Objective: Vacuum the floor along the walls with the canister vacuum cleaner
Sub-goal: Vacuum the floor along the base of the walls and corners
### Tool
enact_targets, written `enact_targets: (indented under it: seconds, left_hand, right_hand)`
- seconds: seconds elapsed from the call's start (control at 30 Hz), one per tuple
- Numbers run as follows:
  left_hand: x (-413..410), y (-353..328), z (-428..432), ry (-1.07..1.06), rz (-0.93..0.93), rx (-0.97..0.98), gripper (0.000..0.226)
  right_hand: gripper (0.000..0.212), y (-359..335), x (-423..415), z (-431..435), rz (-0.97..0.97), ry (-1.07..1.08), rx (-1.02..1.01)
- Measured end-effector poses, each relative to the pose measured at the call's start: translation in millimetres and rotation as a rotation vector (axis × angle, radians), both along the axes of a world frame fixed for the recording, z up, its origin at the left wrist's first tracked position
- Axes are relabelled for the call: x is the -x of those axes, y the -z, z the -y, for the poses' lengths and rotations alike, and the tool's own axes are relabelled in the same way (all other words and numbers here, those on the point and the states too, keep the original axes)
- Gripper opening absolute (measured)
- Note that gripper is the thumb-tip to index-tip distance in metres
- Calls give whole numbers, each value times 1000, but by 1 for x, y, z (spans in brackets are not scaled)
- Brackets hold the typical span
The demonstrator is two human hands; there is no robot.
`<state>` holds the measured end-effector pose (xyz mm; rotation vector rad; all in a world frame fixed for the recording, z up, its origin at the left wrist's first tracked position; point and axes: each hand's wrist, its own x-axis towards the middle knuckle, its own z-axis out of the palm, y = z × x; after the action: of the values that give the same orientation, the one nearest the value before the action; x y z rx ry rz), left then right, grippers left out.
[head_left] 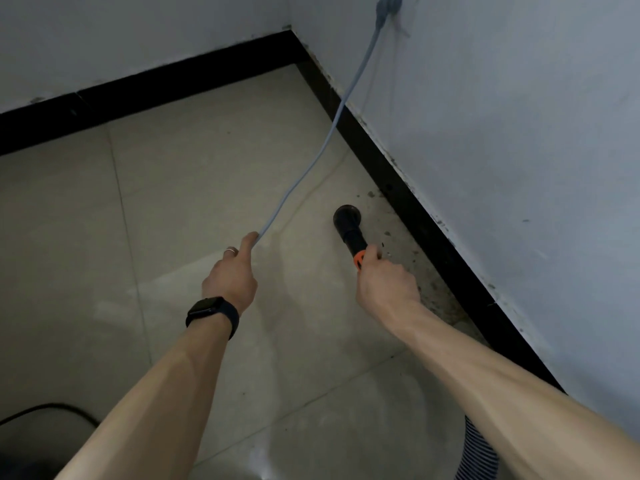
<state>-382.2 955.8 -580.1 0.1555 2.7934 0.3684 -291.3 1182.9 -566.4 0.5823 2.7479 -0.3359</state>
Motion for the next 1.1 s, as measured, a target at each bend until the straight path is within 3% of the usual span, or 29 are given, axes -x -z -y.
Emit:
enact_targets:
  seconds: [0.57, 1.1]
  left_hand:
    - [18, 37, -25, -27, 49, 6, 80]
    - [5, 24, -26, 6, 58, 44, 77]
  right_hand:
    - [47, 13, 66, -42, -44, 71, -86]
    - [46, 9, 16, -43, -2, 146, 19]
